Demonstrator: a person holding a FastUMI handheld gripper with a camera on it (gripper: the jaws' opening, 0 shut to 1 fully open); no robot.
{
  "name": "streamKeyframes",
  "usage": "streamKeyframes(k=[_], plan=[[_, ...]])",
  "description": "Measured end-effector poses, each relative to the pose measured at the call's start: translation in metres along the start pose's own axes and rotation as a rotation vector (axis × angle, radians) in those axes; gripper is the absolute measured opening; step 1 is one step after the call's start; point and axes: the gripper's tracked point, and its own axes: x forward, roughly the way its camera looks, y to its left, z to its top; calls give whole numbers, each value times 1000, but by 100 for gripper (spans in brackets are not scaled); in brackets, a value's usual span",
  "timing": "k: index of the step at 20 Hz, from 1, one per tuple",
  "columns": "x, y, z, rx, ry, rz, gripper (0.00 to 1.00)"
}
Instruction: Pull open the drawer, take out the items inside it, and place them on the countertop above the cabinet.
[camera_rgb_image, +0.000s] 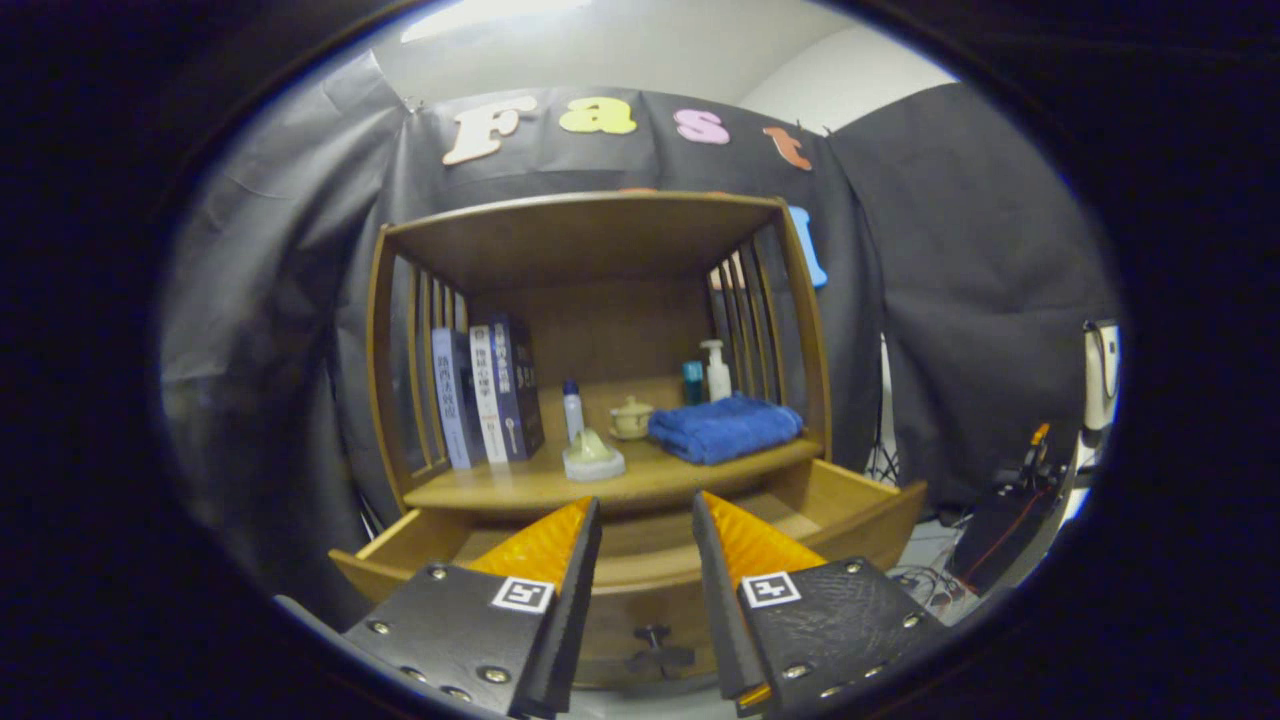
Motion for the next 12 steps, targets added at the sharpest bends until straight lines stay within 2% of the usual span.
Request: streamKeyframes(k=[3,4,7,12], plan=[[-6,-6,-26,19,45,-13,73],[-8,-8,-34,17,61,-19,73],[-8,-10,-56,0,108,-17,98],[-5,2,-82,-17,158,27,99]])
